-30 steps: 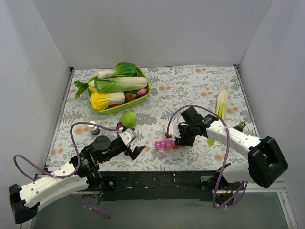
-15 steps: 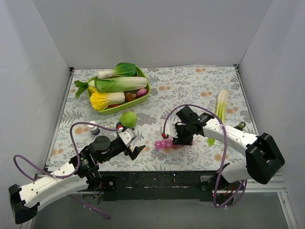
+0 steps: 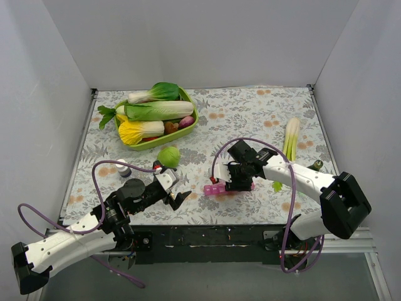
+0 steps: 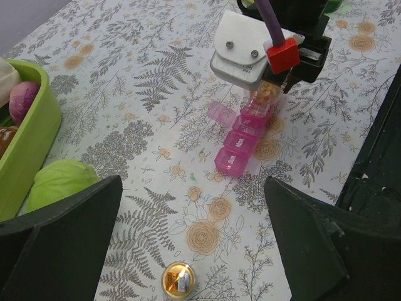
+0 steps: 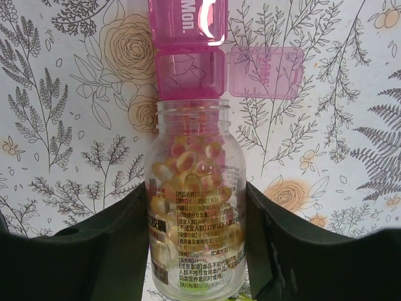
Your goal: Sort the pills into containers
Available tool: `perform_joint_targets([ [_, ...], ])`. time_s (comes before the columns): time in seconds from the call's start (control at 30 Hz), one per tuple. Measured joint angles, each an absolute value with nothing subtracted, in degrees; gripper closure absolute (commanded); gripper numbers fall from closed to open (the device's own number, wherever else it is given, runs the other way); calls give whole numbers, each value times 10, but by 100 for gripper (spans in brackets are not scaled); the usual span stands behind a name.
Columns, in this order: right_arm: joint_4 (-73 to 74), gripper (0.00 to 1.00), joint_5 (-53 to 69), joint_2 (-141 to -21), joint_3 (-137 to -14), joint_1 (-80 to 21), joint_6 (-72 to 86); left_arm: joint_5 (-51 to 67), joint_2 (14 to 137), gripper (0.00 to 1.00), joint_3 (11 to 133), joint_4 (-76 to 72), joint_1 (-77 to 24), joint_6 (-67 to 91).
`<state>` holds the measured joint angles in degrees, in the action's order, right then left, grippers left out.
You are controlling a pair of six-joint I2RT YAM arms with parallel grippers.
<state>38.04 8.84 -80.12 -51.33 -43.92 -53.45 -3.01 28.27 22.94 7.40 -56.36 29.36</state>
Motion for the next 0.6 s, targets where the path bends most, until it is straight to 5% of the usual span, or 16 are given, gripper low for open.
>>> perform_joint_targets([
  [0.6,395,96,58,-823,-532,-461,-531,-30,283,2,229,75,-564,293],
])
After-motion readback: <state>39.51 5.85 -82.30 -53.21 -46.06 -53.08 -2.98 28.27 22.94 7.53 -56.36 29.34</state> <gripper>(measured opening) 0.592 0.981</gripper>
